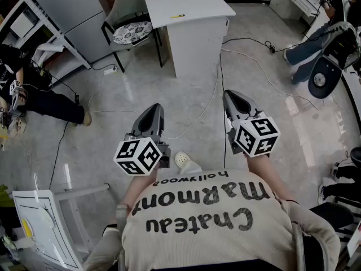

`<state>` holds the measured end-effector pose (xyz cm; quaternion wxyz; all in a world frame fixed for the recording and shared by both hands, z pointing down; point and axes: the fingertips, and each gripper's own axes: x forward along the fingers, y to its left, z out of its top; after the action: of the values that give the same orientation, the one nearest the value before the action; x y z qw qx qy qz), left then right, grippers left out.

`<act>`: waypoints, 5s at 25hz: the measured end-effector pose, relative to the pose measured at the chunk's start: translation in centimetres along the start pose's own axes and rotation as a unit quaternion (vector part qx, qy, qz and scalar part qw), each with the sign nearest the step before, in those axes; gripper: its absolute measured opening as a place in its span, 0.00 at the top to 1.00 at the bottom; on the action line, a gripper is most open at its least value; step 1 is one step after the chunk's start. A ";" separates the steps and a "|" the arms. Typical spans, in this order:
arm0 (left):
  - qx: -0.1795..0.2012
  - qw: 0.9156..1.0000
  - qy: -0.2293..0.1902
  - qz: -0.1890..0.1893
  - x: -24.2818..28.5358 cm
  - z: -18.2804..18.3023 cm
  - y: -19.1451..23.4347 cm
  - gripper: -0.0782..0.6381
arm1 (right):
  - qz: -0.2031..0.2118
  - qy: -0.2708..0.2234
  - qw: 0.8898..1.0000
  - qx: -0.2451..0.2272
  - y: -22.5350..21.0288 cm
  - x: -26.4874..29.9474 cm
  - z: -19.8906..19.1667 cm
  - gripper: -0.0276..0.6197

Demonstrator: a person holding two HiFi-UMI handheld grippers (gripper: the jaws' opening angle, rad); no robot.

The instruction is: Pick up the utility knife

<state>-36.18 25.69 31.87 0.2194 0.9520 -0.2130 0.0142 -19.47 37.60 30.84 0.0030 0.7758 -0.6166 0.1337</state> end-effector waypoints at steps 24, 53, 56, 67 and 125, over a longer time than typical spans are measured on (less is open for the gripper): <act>0.004 1.000 -0.013 0.007 10.3 7.3 12.0 0.89 | 0.028 -0.011 0.999 0.031 -0.1 18.2 4.6 0.95; 0.001 1.000 0.006 -0.007 12.9 8.3 14.2 0.89 | 0.055 0.041 0.997 0.041 0.6 25.0 4.1 0.95; 0.011 1.000 0.008 -0.005 14.2 8.7 14.8 0.89 | 0.063 0.053 0.996 0.032 0.1 26.7 3.4 0.95; 0.009 1.000 -0.006 0.022 28.3 14.4 18.4 0.89 | 0.078 0.064 0.993 0.060 -8.8 40.3 8.5 0.95; -0.058 0.991 0.080 0.090 60.2 12.7 39.3 0.89 | 0.058 0.265 0.961 0.061 -29.2 71.9 -0.8 0.86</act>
<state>1.55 -35.64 43.84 0.2886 0.9104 -0.2799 0.0974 23.02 -23.95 51.44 0.1113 0.6740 -0.6286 0.3717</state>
